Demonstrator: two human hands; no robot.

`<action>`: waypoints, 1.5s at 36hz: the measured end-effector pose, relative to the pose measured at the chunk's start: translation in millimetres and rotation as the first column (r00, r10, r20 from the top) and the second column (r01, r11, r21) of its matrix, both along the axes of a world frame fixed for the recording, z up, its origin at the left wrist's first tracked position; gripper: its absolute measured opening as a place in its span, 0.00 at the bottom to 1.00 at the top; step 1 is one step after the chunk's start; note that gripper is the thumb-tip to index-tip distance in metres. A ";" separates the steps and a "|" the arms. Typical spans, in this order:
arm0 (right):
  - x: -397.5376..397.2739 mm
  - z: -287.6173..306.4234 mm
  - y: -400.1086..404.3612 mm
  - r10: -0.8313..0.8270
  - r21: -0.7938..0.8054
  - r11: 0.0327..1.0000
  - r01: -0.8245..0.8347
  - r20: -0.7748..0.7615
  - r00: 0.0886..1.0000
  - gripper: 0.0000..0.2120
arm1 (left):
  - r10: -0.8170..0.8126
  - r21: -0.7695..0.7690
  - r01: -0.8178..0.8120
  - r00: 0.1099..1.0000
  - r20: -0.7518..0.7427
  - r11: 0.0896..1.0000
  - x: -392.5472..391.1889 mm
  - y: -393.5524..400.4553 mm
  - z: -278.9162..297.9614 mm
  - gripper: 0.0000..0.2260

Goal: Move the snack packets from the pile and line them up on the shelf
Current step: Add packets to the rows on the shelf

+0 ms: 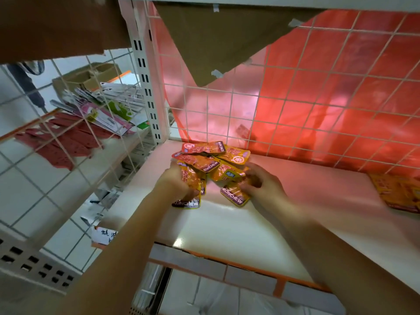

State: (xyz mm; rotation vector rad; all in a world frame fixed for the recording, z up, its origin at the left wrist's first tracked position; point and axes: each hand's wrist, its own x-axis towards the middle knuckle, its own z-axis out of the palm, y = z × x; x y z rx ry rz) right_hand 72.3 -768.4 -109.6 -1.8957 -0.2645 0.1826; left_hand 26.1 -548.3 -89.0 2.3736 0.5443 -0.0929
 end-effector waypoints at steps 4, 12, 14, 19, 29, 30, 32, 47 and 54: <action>0.9 0.8 -1.0 -0.102 -0.492 0.846 0.206 0.229 0.968 0.38 | 0.051 -0.080 -0.041 0.989 0.136 0.996 -18.8 -7.6 -0.2 0.36; -6.5 4.7 -7.9 -0.166 -0.696 0.674 0.247 0.183 0.969 0.36 | 0.048 0.183 -0.115 0.940 0.337 0.976 -40.2 -23.1 -12.2 0.15; -9.4 6.2 -7.8 -0.170 -0.675 0.695 0.249 0.182 0.968 0.34 | 0.039 0.196 -0.114 0.937 0.347 0.974 -42.6 -25.6 -11.7 0.12; -12.9 12.6 -9.1 -0.091 -0.597 0.787 0.152 0.131 0.987 0.22 | 0.027 0.069 -0.055 0.934 0.356 0.996 -47.3 -42.2 -9.8 0.09; -29.0 10.1 -30.9 0.060 -0.312 0.949 -0.030 0.084 0.995 0.28 | 0.218 -0.464 -0.035 0.912 0.348 0.885 -54.4 -99.9 -6.4 0.04; -32.3 5.2 -34.1 0.060 -0.154 0.987 -0.054 0.040 0.997 0.30 | 0.224 -0.536 -0.010 0.915 0.335 0.844 -54.7 -106.2 -4.3 0.05; -38.4 1.1 -44.8 0.067 0.178 0.983 -0.053 -0.076 0.995 0.37 | 0.231 -0.650 0.028 0.923 0.309 0.759 -55.7 -120.0 -0.4 0.05; -43.2 24.9 -193.2 -0.101 0.314 0.944 0.105 -0.028 0.995 0.35 | 0.291 -0.845 0.153 0.895 0.339 0.512 -54.3 -259.3 6.4 0.05; -10.1 49.1 -281.6 -0.198 -0.128 0.967 0.222 0.174 0.965 0.33 | 0.311 -0.862 0.169 0.885 0.346 0.479 -45.7 -321.6 2.4 0.05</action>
